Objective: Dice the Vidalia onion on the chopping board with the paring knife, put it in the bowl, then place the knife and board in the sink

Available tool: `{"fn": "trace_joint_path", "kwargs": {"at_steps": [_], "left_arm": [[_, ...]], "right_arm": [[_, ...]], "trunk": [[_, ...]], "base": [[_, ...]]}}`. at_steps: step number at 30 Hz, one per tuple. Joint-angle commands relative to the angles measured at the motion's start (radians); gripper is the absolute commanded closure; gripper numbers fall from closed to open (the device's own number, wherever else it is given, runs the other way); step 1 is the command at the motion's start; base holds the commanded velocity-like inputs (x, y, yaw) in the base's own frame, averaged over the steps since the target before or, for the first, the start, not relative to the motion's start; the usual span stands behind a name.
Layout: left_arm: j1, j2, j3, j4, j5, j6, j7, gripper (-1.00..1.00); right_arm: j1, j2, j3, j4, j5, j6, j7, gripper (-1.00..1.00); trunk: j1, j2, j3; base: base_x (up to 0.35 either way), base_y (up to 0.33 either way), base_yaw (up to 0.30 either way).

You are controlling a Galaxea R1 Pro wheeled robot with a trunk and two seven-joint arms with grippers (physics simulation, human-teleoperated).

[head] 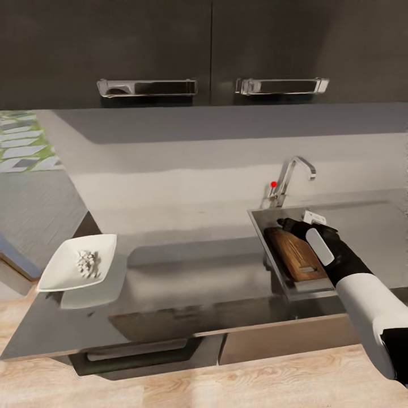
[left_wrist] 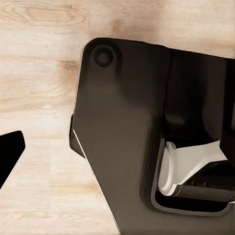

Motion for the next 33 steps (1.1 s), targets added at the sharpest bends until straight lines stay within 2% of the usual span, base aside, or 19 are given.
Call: {"fn": "trace_joint_path", "kwargs": {"at_steps": [1,21,25,33], "left_arm": [[0.0,-0.001,0.004,-0.001,0.009,0.0,-0.009,-1.0],[0.0,-0.001,0.004,-0.001,0.009,0.0,-0.009,-1.0],[0.0,-0.001,0.004,-0.001,0.009,0.0,-0.009,-1.0],[0.0,-0.001,0.004,-0.001,0.009,0.0,-0.009,-1.0]], "right_arm": [[-0.001,-0.001,0.006,-0.002,-0.01,0.002,-0.009,-1.0],[-0.001,0.002,0.011,-0.002,-0.008,0.002,-0.001,-1.0],[-0.001,0.013,0.011,-0.001,-0.006,0.002,-0.001,-1.0],[-0.001,0.016,0.011,0.0,-0.004,0.0,-0.001,-1.0]], "trunk": [[0.0,-0.002,-0.002],[0.0,-0.002,-0.002],[0.0,-0.002,-0.002],[0.0,-0.002,-0.002]], "base": [[-0.328,0.0,0.0],[-0.333,0.0,0.0],[-0.335,0.0,0.0],[-0.335,0.0,0.0]]}}
